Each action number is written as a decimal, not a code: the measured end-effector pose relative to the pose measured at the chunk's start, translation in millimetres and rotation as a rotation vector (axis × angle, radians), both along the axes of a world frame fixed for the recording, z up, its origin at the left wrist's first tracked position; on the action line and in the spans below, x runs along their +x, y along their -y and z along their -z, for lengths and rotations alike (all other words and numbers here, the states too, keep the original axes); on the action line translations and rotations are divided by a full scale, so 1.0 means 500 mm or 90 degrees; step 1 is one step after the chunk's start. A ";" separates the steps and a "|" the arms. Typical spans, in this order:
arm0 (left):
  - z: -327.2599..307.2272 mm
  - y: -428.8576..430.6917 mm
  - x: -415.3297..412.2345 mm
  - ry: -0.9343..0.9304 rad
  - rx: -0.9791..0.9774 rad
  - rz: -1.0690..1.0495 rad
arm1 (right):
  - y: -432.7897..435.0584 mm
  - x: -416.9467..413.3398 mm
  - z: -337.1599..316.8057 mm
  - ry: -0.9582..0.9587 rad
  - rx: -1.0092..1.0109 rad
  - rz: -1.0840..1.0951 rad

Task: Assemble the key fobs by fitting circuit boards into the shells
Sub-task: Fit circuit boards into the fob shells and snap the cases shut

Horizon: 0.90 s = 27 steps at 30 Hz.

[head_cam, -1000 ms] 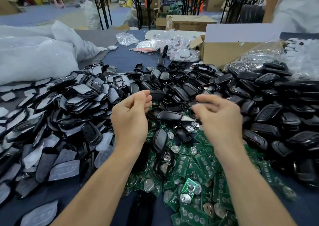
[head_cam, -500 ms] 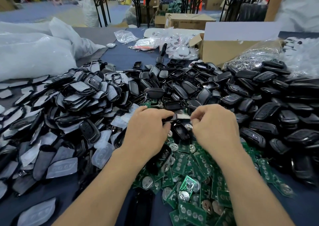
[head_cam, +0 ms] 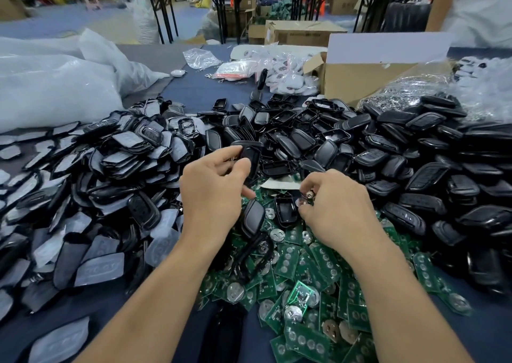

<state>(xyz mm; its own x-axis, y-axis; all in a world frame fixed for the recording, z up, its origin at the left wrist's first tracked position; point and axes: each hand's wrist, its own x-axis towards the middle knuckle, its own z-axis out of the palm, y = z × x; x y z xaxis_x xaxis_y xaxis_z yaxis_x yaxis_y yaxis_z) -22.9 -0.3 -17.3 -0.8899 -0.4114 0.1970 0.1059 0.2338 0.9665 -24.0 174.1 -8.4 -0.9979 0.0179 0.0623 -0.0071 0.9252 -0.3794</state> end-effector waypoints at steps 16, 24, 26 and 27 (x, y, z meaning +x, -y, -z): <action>-0.002 0.026 -0.016 -0.008 0.053 -0.049 | 0.014 -0.001 -0.002 0.039 -0.073 -0.031; -0.005 0.053 -0.020 0.013 -0.008 -0.136 | -0.011 -0.007 0.006 0.017 -0.129 0.020; -0.004 0.056 -0.020 0.046 -0.067 -0.137 | -0.017 -0.012 0.004 -0.006 -0.204 0.021; -0.003 0.057 -0.019 0.069 -0.121 -0.140 | -0.021 -0.013 0.002 -0.027 -0.261 0.018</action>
<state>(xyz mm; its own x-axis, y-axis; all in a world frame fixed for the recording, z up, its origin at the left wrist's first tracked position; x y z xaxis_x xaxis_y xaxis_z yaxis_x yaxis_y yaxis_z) -32.5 -28.6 -15.7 -0.8037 -0.5612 0.1978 -0.0689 0.4180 0.9058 -30.7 184.3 -9.6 -0.9933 0.0772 0.0859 -0.0077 0.6980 -0.7161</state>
